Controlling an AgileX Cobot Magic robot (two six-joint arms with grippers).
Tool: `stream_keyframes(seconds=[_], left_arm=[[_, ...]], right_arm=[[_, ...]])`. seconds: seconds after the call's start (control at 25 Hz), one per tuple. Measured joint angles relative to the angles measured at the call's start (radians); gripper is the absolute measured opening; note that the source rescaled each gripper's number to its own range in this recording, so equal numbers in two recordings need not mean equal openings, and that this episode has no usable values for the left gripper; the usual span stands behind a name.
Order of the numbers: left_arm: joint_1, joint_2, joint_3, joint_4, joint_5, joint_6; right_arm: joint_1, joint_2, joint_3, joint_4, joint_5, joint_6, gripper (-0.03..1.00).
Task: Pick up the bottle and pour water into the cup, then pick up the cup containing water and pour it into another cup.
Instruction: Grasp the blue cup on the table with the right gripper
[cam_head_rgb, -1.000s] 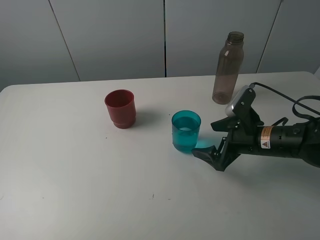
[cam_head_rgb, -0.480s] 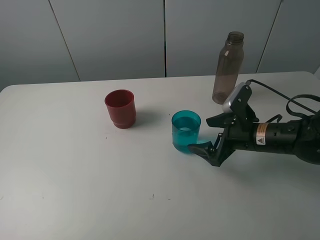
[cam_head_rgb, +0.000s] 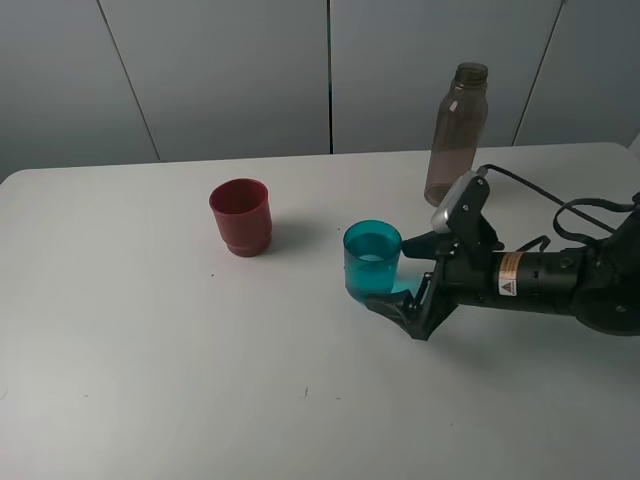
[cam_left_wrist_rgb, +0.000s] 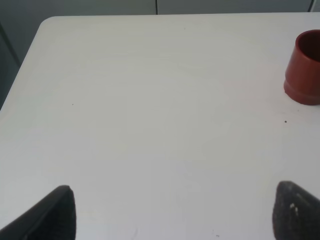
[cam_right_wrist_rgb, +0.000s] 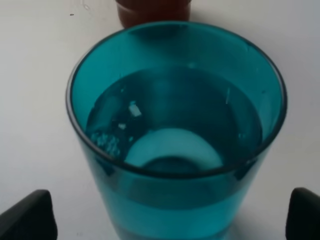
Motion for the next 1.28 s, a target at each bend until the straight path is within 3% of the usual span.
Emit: stream_keyframes(seconds=[0.96,1.28], left_arm=[[0.0,0.0,0.0,0.0,0.0,0.006],[0.0,0.0,0.0,0.0,0.0,0.006]], right_arm=[[0.004,0.022,-0.032,-0.052,-0.077,-0.002,0.99],[0.004,0.022,-0.032,-0.052,-0.084,0.054,0.99]])
